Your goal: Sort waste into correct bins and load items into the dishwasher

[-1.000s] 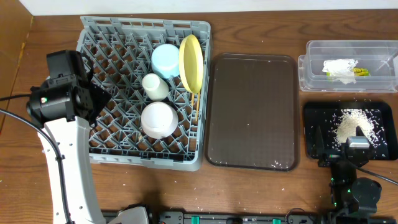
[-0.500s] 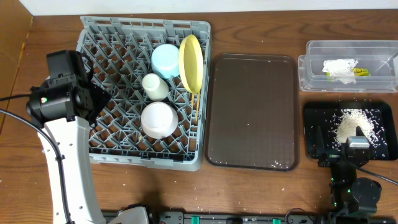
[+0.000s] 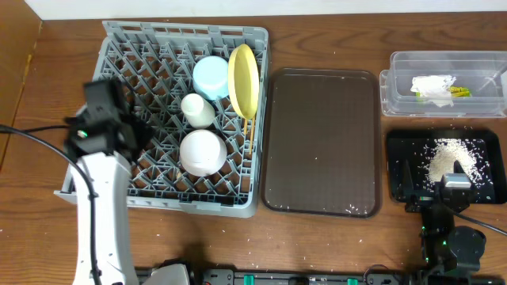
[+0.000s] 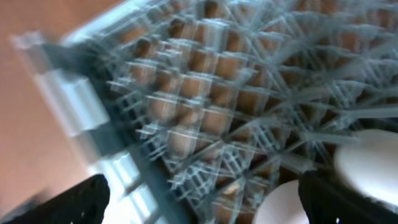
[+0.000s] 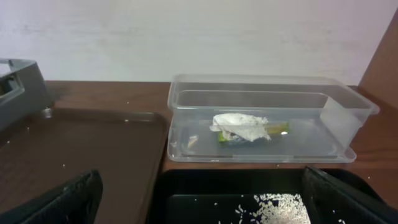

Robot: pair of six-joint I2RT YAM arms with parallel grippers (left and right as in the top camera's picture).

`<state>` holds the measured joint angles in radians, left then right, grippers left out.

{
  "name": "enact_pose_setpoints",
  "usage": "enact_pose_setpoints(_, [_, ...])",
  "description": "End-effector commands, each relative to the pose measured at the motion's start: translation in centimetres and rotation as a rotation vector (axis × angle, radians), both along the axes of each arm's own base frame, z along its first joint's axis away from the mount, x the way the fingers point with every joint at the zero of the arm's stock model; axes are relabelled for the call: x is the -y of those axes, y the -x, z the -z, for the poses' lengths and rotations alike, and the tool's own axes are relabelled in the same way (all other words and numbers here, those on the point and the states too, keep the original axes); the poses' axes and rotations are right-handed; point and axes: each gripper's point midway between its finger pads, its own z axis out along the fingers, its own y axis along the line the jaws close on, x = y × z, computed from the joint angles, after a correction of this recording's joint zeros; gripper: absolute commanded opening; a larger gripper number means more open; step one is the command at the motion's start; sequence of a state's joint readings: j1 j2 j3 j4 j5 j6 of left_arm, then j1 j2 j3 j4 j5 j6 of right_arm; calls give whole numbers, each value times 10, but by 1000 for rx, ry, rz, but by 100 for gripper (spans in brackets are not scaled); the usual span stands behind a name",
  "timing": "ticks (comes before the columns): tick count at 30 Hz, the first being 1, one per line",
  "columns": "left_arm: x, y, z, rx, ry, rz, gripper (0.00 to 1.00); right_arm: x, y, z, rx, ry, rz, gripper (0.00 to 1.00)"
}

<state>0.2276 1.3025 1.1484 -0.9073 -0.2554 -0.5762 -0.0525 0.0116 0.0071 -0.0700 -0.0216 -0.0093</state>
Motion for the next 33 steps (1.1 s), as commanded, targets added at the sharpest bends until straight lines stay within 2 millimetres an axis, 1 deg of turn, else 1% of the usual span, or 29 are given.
enact_pose_setpoints(1, [35, -11, 30, 68, 41, 311, 98, 5, 1, 1, -1, 12, 25, 99])
enact_pose_setpoints(3, [56, -23, 44, 173, 55, 489, 98, 5, 1, 1, -1, 12, 25, 99])
enact_pose_setpoints(5, [69, -26, 57, 259, 43, 592, 98, 5, 1, 1, -1, 12, 25, 99])
enact_pose_setpoints(8, [74, -21, 77, 345, 15, 613, 98, 5, 1, 1, -1, 12, 25, 99])
enact_pose_setpoints(11, [77, -11, 96, 398, -13, 617, 98, 5, 1, 1, -1, 12, 25, 99])
enact_pose_setpoints(15, [79, 1, 112, 462, -50, 621, 98, 5, 1, 1, -1, 12, 25, 99])
enact_pose_setpoints(21, [82, 15, 118, 571, -112, 627, 98, 5, 1, 1, -1, 12, 25, 99])
enact_pose_setpoints(23, [83, 19, 119, 573, -118, 627, 98, 5, 1, 1, -1, 12, 25, 99])
enact_pose_setpoints(26, [87, 20, 114, 583, -134, 653, 98, 5, 1, 1, -1, 12, 25, 99])
enact_pose_setpoints(29, [95, 22, 112, 579, -151, 705, 98, 5, 1, 1, -1, 12, 25, 99])
enact_pose_setpoints(33, [111, 39, 129, 485, -135, 808, 98, 5, 1, 1, -1, 12, 25, 99])
